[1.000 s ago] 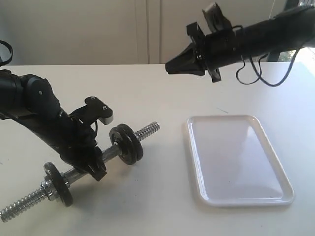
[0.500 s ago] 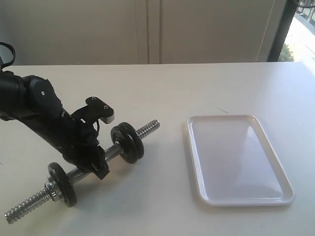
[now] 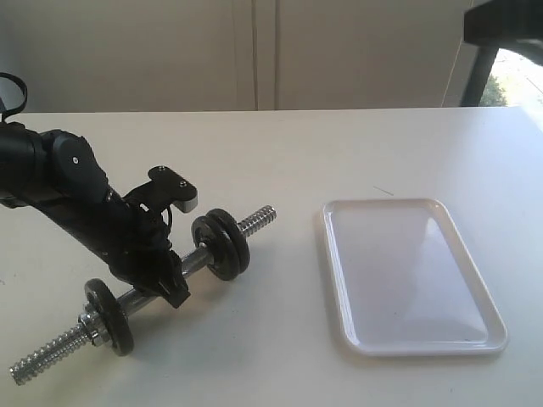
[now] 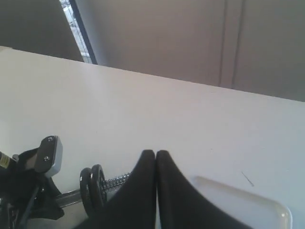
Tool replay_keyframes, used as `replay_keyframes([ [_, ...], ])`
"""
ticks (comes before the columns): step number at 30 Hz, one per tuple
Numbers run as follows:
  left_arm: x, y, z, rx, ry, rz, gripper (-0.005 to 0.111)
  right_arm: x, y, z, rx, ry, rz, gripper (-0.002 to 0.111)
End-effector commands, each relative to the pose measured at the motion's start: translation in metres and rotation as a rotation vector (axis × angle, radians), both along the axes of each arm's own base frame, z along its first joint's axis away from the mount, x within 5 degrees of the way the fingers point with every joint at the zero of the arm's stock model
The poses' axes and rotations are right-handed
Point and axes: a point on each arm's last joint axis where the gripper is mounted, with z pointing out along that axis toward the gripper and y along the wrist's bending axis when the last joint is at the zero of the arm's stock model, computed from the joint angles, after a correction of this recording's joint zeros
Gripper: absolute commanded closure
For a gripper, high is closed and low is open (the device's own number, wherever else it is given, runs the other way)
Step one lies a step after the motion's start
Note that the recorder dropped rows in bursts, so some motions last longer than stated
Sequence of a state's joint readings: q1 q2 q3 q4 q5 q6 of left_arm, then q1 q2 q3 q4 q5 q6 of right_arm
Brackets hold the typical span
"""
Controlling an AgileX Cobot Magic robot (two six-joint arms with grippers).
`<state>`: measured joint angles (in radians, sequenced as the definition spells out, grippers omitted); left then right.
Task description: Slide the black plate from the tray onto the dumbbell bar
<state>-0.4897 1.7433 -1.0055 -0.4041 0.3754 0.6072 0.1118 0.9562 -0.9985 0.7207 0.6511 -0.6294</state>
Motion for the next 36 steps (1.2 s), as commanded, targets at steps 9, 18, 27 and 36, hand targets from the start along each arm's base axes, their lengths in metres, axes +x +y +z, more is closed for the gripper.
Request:
replay_keyframes([
  [9,0.002,-0.005,0.022,-0.066,-0.036,0.019,0.060,-0.010,-0.005,-0.017,0.108,-0.024,-0.085,0.108],
  [18,0.001,-0.005,0.015,-0.042,-0.002,-0.001,0.043,-0.011,-0.005,-0.017,0.117,-0.020,-0.082,0.108],
  [27,0.003,-0.006,-0.001,-0.009,0.041,-0.011,0.043,-0.011,-0.004,-0.016,0.132,-0.014,-0.077,0.108],
  [36,-0.001,-0.003,-0.003,0.032,0.071,-0.050,0.043,-0.011,-0.004,-0.016,0.134,-0.013,-0.076,0.108],
])
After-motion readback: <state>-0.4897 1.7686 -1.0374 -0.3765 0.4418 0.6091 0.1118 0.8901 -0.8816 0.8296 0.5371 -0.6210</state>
